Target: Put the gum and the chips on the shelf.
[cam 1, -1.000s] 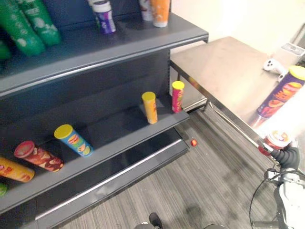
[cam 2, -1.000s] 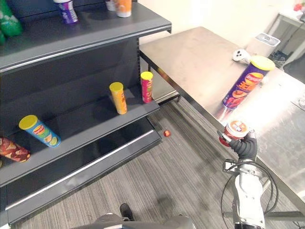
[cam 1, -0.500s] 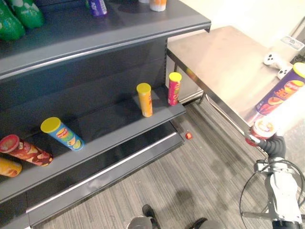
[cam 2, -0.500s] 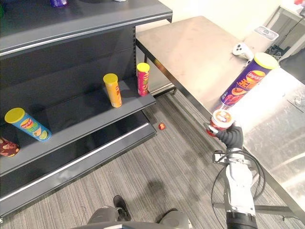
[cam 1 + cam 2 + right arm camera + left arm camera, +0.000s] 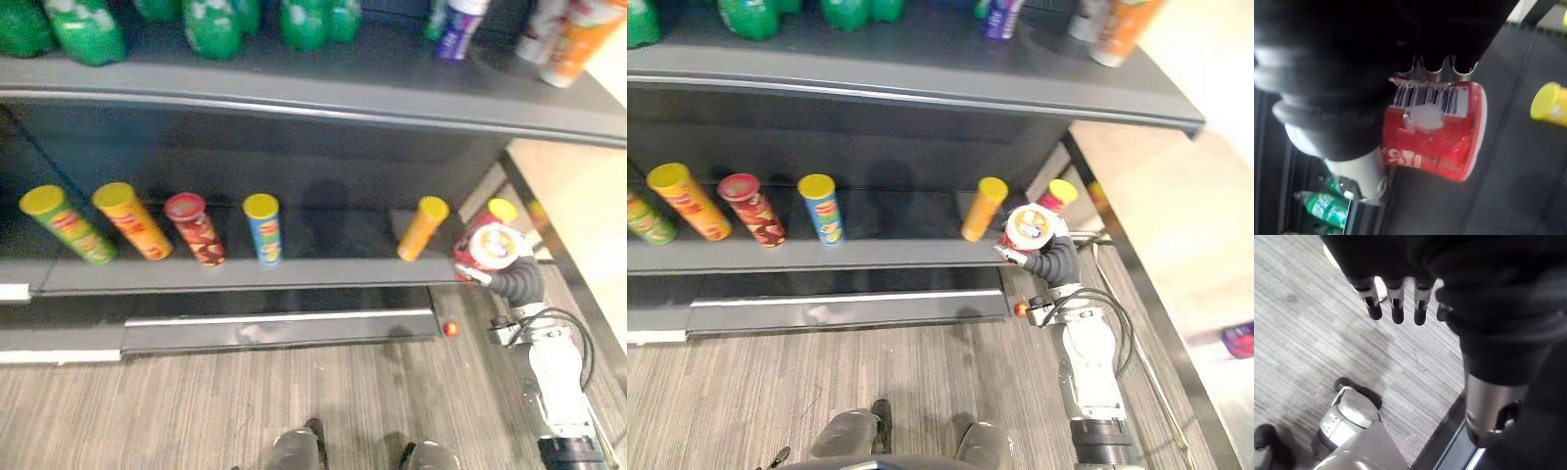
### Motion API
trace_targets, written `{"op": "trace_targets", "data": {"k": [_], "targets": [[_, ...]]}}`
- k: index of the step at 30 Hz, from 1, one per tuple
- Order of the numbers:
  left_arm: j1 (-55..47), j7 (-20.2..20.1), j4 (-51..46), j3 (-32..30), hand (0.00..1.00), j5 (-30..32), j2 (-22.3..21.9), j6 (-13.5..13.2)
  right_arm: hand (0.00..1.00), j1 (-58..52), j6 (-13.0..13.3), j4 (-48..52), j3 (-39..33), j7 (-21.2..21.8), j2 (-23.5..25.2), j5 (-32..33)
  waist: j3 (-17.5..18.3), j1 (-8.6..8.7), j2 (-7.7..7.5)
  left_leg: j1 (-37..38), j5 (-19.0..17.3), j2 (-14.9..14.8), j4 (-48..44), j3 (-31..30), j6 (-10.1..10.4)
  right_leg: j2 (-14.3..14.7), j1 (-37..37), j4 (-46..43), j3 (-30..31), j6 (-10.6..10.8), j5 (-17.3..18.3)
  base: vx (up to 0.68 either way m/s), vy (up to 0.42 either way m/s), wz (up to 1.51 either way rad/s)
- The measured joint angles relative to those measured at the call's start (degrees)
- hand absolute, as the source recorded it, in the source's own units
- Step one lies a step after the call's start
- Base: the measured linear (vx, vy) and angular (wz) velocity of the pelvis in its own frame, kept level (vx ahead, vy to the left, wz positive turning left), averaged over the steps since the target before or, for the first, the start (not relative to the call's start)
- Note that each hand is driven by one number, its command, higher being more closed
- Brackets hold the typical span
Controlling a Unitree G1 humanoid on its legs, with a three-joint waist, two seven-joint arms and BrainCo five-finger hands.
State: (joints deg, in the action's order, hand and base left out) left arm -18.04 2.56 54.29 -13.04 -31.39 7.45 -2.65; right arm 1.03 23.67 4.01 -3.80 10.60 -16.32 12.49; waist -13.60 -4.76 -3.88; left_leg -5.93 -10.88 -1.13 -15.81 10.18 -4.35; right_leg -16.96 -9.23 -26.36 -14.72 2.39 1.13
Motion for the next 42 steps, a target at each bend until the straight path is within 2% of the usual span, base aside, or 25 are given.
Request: {"op": "trace_targets", "data": {"k": [1,2,3,7,9,12,13,14,16,23,28,29,33,35,36,38,42], "targets": [[0.01,0.07,0.1,0.5,0.0,-0.17,0.22,0.21,1.0,-0.11,0.16,-0.02,0.0,0.01,0.53,0.14,0.03,0.15,0.07,-0.46,0.0,0.2,-0.45,-1.32,0.01,1.28,-0.37,2.29,2.09,0.44,-0.27,0.13,-0.014,0.8],[0.11,0.09,0.23,0.85,0.0,-1.01,0.51,0.22,1.0,-0.12,0.23,-0.02,0.01,-0.04,1.09,0.72,0.15,0.36,-0.08,-0.75,0.0,0.58,-0.73,-2.46,0.01,1.89,-0.25,4.35,3.12,2.19,-0.15,0.2,-0.085,1.16],[0.75,0.11,0.63,1.43,0.0,-2.31,0.78,0.35,1.0,-0.11,0.23,-0.02,0.0,-0.06,1.67,1.37,0.44,0.39,-0.56,-0.73,0.02,1.67,-0.84,-5.04,0.06,1.94,1.17,8.05,2.3,5.01,0.68,0.16,-0.11,1.02],[0.79,1.16,1.16,1.56,0.0,-4.95,-0.32,0.34,1.0,0.97,0.21,-0.33,1.08,0.7,1.75,3.52,0.79,-0.03,-1.11,-0.85,-0.74,2.67,-2.72,-7.48,1.43,2.91,3.99,12.21,-0.84,4.51,0.74,0.09,-0.17,0.58],[0.79,1.23,1.99,1.76,0.0,-6.15,-1.41,0.34,1.0,1.16,-0.28,-0.46,2.16,1.07,1.65,4.46,1.0,0.02,-0.28,-1.3,-1.07,1.64,-3.99,-7.46,3.3,4.1,5.85,14.21,-1.91,4.32,1.8,0.03,-0.229,0.12],[0.61,1.22,2.62,2.02,0.0,-5.99,-2.7,-0.02,1.0,-0.22,-0.54,-0.48,2.24,1.16,1.48,4.75,1.77,0.71,1.06,-1.81,-1.24,-1.3,-2.32,-5.65,6.14,6.28,7.53,17.48,-4.11,3.87,2.1,-0.03,-0.196,0.14],[0.63,1.28,2.9,2.0,0.0,-5.75,-2.73,-0.18,1.0,-0.93,-0.54,-0.49,2.23,1.12,1.66,5.68,2.0,1.51,1.33,-1.25,-1.52,-3.37,-0.9,-2.21,6.38,6.57,7.85,17.82,-5.32,3.57,2.32,-0.05,-0.21,0.45],[0.55,1.44,2.93,2.03,0.0,-5.59,-2.8,-0.65,1.0,-1.82,-0.53,-0.49,2.01,0.97,1.51,5.64,2.02,2.79,1.42,0.06,-0.32,-5.23,0.62,1.69,7.75,6.35,8.62,17.78,-6.79,3.39,2.48,-0.05,-0.182,0.53],[0.49,1.47,2.9,2.53,0.0,-5.6,-2.85,-1.09,1.0,-3.42,-0.49,-0.49,1.88,0.83,1.13,5.62,2.37,3.43,1.82,1.55,2.66,-5.57,3.24,3.69,7.69,5.9,9.7,17.54,-7.76,3.5,2.86,-0.06,-0.066,0.36],[0.27,1.68,2.93,3.01,0.0,-4.57,-2.68,-1.17,1.0,-5.31,-0.42,-0.3,2.21,0.84,1.7,3.69,4.44,3.67,1.62,6.21,8.89,-3.21,14.99,6.73,7.19,5.79,9.4,21.59,-5.22,4.02,1.25,-0.08,0.012,-0.12],[0.37,1.8,4.64,3.67,0.0,-1.1,-1.95,-1.13,1.0,-6.03,-1.11,0.12,1.75,0.82,1.48,3.24,6.02,5.51,2.0,9.52,11.68,-2.7,21.01,8.7,7.5,6.59,9.37,22.39,-3.41,4.23,0.31,0.02,0.004,-0.21],[0.59,1.72,4.75,3.75,0.0,-1.02,-1.79,-1.13,1.0,-6.04,-1.86,0.46,1.49,1.17,1.28,3.25,6.36,6.09,1.95,10.11,11.98,-2.69,21.62,8.99,7.49,6.75,9.45,22.41,-3.27,4.12,0.15,0.07,-0.002,-0.09],[1.1,1.46,4.84,3.93,0.0,1.11,-1.29,-1.09,1.0,-5.69,-4.94,3.02,0.42,3.73,-1.38,3.47,6.43,6.19,1.74,11.11,12.0,-2.74,21.61,10.04,7.27,6.99,9.47,22.26,-1.87,4.04,-0.07,0.07,0.003,-0.18],[1.5,1.2,4.87,3.98,0.0,1.52,-0.91,-1.06,1.0,-4.32,-7.35,4.54,-1.18,5.01,-3.5,4.42,6.47,6.26,1.62,11.23,12.0,-2.74,21.61,10.23,7.25,7.01,9.47,22.26,-1.68,3.96,-0.13,0.06,0.007,-0.04],[1.57,1.16,4.85,3.97,0.0,1.83,-0.85,-1.05,1.0,-3.8,-7.9,4.78,-1.56,5.08,-3.99,4.44,6.48,6.24,1.57,11.26,12.0,-2.76,21.61,10.3,7.26,7.05,9.46,22.26,-1.49,3.92,-0.17,0.01,0.004,-0.04],[1.63,1.1,4.87,3.89,0.0,2.97,-0.75,-0.92,1.0,-0.23,-10.63,5.64,-3.27,5.08,-5.97,5.84,6.48,6.16,1.3,11.64,11.96,-2.99,21.65,11.02,7.31,7.3,9.47,22.27,-0.77,3.71,-0.36,-0.02,0.002,-0.12],[1.63,1.08,4.96,3.55,0.0,2.98,-0.43,-0.83,1.0,4.72,-13.75,7.84,-5.58,4.95,-8.51,8.65,6.72,6.15,0.72,12.11,11.72,-3.55,21.69,11.14,7.64,7.93,9.78,22.31,-0.32,3.43,-0.59,-0.05,-0.01,-0.08]]}}
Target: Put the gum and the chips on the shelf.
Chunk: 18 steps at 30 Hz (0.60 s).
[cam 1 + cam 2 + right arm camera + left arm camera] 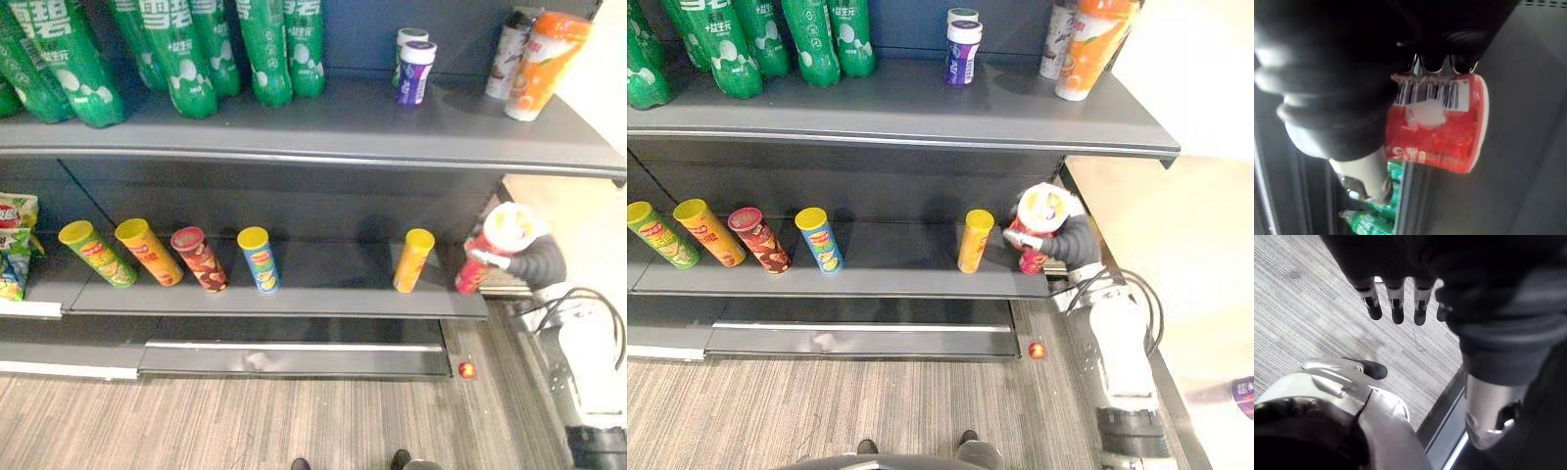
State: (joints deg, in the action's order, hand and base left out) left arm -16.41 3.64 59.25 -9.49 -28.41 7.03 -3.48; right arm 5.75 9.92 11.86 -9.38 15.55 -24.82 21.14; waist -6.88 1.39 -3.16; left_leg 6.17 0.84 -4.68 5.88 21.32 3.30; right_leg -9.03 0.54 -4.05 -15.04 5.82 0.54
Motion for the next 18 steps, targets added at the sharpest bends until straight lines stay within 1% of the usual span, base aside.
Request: {"op": "trace_targets", "data": {"k": [2,5,6,7,8,11,12,13,14,15,17,18], "targets": [[0.02,-0.18,-0.02,-0.14,0.0,0.5,-0.02,0.24,1.0,2.63,-2.84,0.73,-1.19,-0.03,-1.93,2.73,0.23,0.0,-0.37,-0.01,0.24,-0.35,0.02,-0.02,0.2,0.34,-0.01,0.01,0.0,-0.25,-0.15,-0.05,-0.019,-0.01],[-0.01,-0.4,0.13,-0.82,0.0,1.99,-0.03,0.43,1.0,5.29,-5.69,0.57,-1.49,-0.28,-4.05,4.98,0.32,-0.03,-0.55,-0.03,0.71,-0.69,0.05,-0.1,0.43,0.69,-0.02,0.07,-0.02,-0.48,-0.27,-0.05,-0.019,0.0],[-0.01,-0.53,0.13,-1.07,0.0,2.29,-0.04,0.46,1.0,6.8,-6.99,-0.21,-1.47,-0.33,-4.84,6.12,0.31,-0.03,-0.62,-0.03,0.92,-0.84,0.06,-0.16,0.52,0.84,-0.05,0.08,-0.04,-0.51,-0.28,-0.04,-0.025,0.01],[-0.01,-0.67,0.13,-1.07,0.0,2.3,-0.04,0.47,1.0,8.12,-7.62,-1.46,-1.46,-0.41,-5.39,6.57,0.32,-0.04,-0.68,-0.06,1.1,-0.92,0.07,-0.21,0.52,0.91,-0.05,0.15,-0.11,-0.7,-0.17,-0.04,-0.026,0.02],[-0.01,-0.83,0.12,-1.09,0.0,2.32,-0.03,0.46,1.0,10.19,-8.79,-3.37,-1.46,-0.81,-6.43,6.88,0.31,-0.06,-0.72,-0.13,1.32,-0.99,0.08,-0.32,0.53,0.96,-0.06,0.27,-0.23,-0.76,-0.12,-0.03,-0.018,0.03],[0.0,-1.23,0.12,-1.09,0.0,2.35,0.0,0.54,1.0,13.85,-10.8,-7.2,-1.46,-2.1,-8.7,7.14,0.33,-0.12,-0.8,-0.31,1.65,-1.01,0.1,-0.82,0.47,0.96,0.01,0.61,-0.65,-0.73,-0.11,-0.03,-0.007,0.1],[0.0,-1.46,0.11,-1.08,0.0,2.38,0.16,0.92,1.0,15.33,-12.24,-9.1,-1.46,-2.82,-9.84,8.82,0.54,-0.12,-1.02,-0.79,1.87,-0.99,0.1,-1.43,0.51,0.94,0.07,0.92,-1.23,-0.68,-0.16,-0.01,-0.003,0.17],[0.01,-1.51,0.11,-1.07,0.0,2.38,0.28,1.16,1.0,16.04,-13.11,-9.81,-1.44,-3.05,-10.1,9.49,0.61,-0.13,-1.15,-0.92,1.98,-1.0,0.1,-1.61,0.47,0.94,0.04,0.96,-1.44,-0.71,-0.19,0.0,-0.006,0.17],[0.01,-1.52,0.13,-1.04,0.0,2.39,0.47,1.47,1.0,17.34,-14.89,-11.2,-1.31,-3.84,-10.23,10.86,0.66,-0.32,-1.42,-1.03,2.09,-1.05,0.1,-1.71,0.46,0.97,0.02,1.02,-1.61,-0.77,-0.24,0.01,-0.006,0.07],[0.02,-1.52,0.13,-1.02,0.0,2.39,0.54,1.6,1.0,17.93,-15.64,-11.96,-1.24,-4.16,-10.22,11.22,0.7,-0.44,-1.52,-1.03,2.11,-1.07,0.1,-1.73,0.46,0.98,0.04,1.07,-1.64,-0.79,-0.27,0.02,-0.007,0.04],[0.09,-1.51,0.12,-0.92,0.0,2.66,0.72,1.72,1.0,20.7,-18.75,-15.75,-0.13,-5.53,-10.22,11.59,0.9,-1.24,-1.76,-1.0,2.22,-1.04,0.09,-1.85,0.3,0.98,0.26,1.27,-1.75,-0.94,-0.56,0.0,0.0,0.0],[0.12,-1.52,0.12,-0.91,0.0,2.74,0.75,1.77,1.0,21.41,-19.13,-16.36,0.1,-5.71,-10.22,12.17,0.9,-1.32,-1.79,-0.99,2.29,-1.04,0.09,-1.86,0.2,1.0,0.39,1.39,-1.78,-0.91,-0.68,0.0,0.0,0.0]]}}
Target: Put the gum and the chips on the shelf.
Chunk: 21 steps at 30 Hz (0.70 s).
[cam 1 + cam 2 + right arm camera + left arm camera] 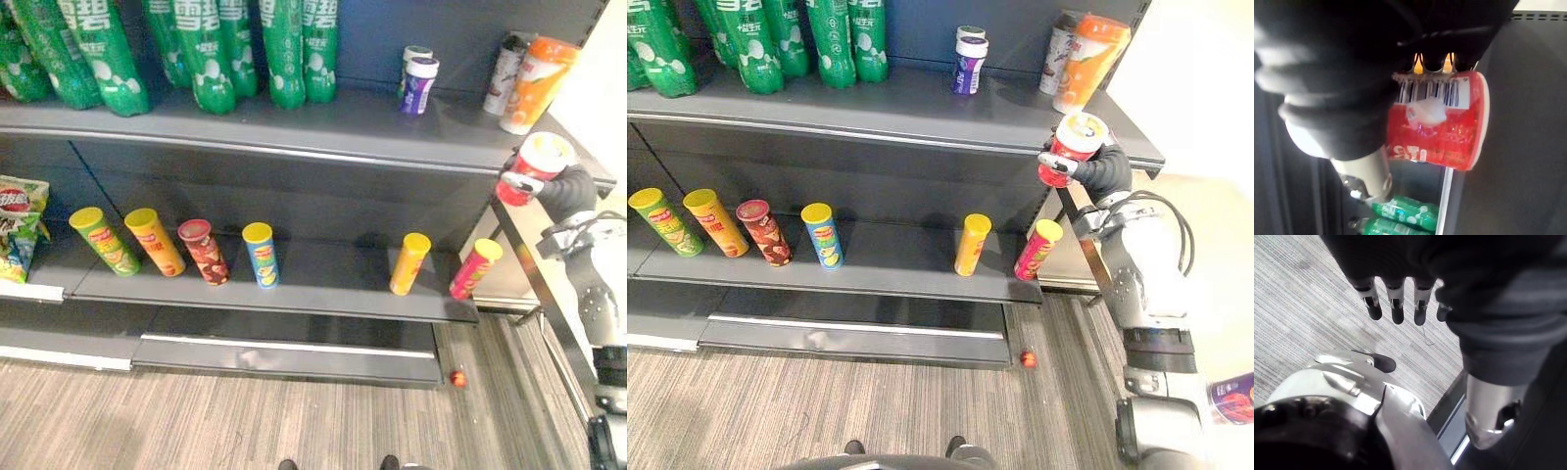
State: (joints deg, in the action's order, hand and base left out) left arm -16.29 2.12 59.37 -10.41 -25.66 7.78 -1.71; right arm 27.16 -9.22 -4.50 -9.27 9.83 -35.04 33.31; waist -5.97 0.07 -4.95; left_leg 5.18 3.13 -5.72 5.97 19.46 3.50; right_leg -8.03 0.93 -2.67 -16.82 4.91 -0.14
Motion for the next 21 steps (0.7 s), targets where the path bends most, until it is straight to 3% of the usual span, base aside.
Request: {"op": "trace_targets", "data": {"k": [6,12,21], "targets": [[0.73,0.06,-0.18,1.01,0.0,2.01,0.66,1.15,1.0,10.87,-3.03,-9.81,4.92,-3.06,-1.38,1.52,0.03,-0.46,-0.06,-0.2,0.35,0.1,0.0,-1.6,0.09,0.05,1.43,1.42,-1.55,0.0,-0.92,-0.01,0.001,0.13],[0.92,0.24,-0.21,1.01,0.0,1.7,0.69,2.57,1.0,17.49,-4.09,-16.76,8.23,-5.75,-1.86,1.63,0.01,-2.57,-0.08,-1.11,0.96,0.07,0.0,-3.28,0.06,0.07,1.54,1.56,-3.23,-0.01,-0.91,0.0,-0.008,0.15],[0.91,0.04,-0.74,1.0,0.0,0.94,0.74,3.59,1.0,23.99,-5.84,-19.51,9.87,-7.09,-3.37,1.75,-0.19,-2.61,-0.25,-1.97,1.22,0.04,-0.01,-4.41,0.02,0.1,1.44,1.63,-4.33,-0.02,-0.91,0.01,-0.005,0.06]]}}
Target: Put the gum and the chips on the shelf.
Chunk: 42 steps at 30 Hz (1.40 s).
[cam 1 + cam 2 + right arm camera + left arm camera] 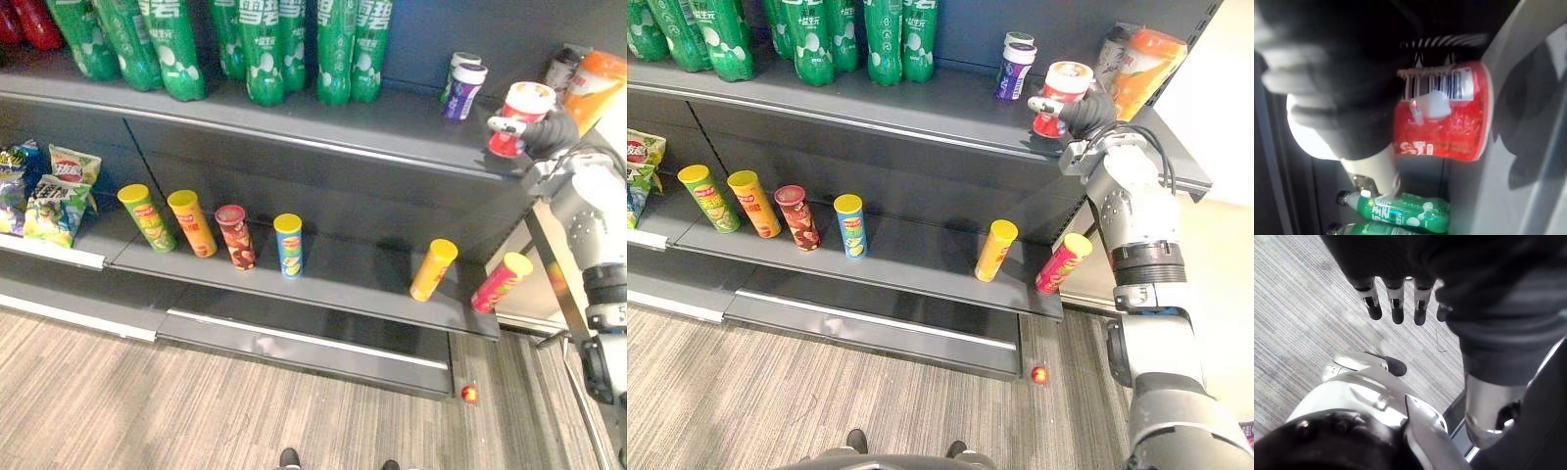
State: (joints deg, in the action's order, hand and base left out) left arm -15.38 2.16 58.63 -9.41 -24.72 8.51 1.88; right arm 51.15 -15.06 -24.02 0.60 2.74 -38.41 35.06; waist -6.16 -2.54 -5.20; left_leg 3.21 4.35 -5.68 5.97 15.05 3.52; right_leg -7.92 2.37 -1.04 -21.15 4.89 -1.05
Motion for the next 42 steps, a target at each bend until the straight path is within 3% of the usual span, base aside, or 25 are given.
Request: {"op": "trace_targets", "data": {"k": [10,20,24,29,42], "targets": [[0.64,-0.21,0.01,0.4,0.0,0.19,0.31,0.04,1.0,2.03,-4.32,0.02,2.57,-0.1,-0.04,1.48,-0.52,-0.03,-0.23,0.17,-0.03,-0.13,0.0,0.38,0.03,0.08,-0.08,-0.14,0.42,-0.01,0.01,0.0,-0.001,0.0],[1.7,-0.13,0.02,1.23,0.0,0.14,0.38,0.6,1.0,4.09,-4.31,-4.2,4.45,-0.88,0.16,1.4,-1.17,-0.93,0.38,0.13,-0.02,-0.16,0.0,0.25,0.04,0.12,-0.06,-0.15,0.33,-0.04,0.03,0.0,0.0,0.0],[2.18,-0.04,0.0,1.31,0.0,0.14,0.34,0.81,1.0,5.73,-3.96,-6.85,4.44,-1.04,0.19,1.42,-1.52,-1.38,0.69,0.08,0.03,-0.14,0.0,0.0,0.05,0.06,-0.05,-0.41,0.08,-0.1,0.07,0.0,0.0,0.03],[2.68,0.07,-0.08,2.47,0.0,0.14,0.45,0.84,1.0,6.25,-1.31,-9.51,4.41,-1.05,0.25,1.25,-1.93,-2.21,1.09,0.05,0.23,-0.18,0.0,-0.6,0.15,-0.05,-0.09,-1.18,-0.5,-0.49,0.38,0.0,0.0,0.05],[3.66,0.16,-0.43,3.55,0.0,0.09,0.69,1.23,1.0,7.37,2.02,-9.94,4.39,-0.9,3.66,-1.4,-3.26,-2.4,1.33,-0.12,0.64,-0.4,0.0,-1.31,0.39,0.0,-0.22,-1.8,-1.04,-0.64,1.06,0.0,-0.004,0.02]]}}
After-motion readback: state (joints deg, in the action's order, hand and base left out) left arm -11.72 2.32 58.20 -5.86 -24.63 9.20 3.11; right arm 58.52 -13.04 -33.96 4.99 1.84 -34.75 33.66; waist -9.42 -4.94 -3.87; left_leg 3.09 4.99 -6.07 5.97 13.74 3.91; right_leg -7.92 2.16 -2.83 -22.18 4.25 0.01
